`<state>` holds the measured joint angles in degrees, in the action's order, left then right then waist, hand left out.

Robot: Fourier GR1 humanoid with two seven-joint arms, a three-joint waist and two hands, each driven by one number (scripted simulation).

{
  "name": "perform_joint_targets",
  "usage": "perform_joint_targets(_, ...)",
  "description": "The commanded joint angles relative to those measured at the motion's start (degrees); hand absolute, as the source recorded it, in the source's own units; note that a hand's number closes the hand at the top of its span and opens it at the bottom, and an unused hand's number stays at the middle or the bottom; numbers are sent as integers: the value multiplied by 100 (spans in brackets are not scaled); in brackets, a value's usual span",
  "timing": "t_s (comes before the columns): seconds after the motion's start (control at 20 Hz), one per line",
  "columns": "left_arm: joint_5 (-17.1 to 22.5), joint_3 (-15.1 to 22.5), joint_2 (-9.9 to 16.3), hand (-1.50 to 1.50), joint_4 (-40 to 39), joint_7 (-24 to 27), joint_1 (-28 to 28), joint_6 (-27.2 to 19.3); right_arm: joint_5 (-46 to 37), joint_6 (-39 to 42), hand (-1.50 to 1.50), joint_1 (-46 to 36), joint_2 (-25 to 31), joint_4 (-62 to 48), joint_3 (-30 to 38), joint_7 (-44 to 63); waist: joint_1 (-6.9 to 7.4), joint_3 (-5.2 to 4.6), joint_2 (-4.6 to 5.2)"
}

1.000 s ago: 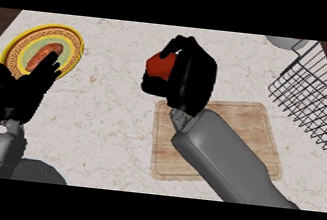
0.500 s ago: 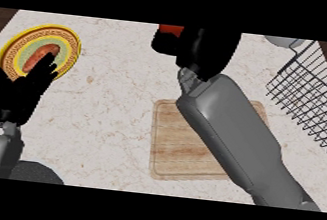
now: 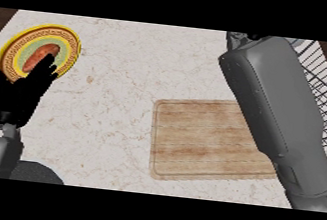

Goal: Pick the bell pepper from the cutting board and place it in the basket

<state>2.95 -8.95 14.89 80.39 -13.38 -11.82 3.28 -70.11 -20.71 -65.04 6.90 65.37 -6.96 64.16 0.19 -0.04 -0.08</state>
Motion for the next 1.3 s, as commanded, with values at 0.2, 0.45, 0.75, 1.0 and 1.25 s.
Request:
perform_joint_targets(0.2,-58,26,-41,0,120,-301,-238,-149,-102,454,150,322,683,12,752,211,-48,6,-6)
perform_joint_targets(0.45,-24,-61,43,0,-97,60,-41,79,94,229,150,1056,865,290,997,-372,-20,4,7)
perform_joint_targets(0.75,-5,55,-164,0,325,83,415,96,352,-172,150,1968,1007,731,1248,-979,8,6,5)
perform_joint_targets(1.0,-135,24,-145,0,242,-93,85,-82,827,-520,150,2172,1137,326,1625,-1626,16,6,12)
perform_joint_targets(1.25,-68,-67,-57,0,61,-113,-117,-3,490,-1372,-150,2427,1104,209,2131,-1155,14,7,22)
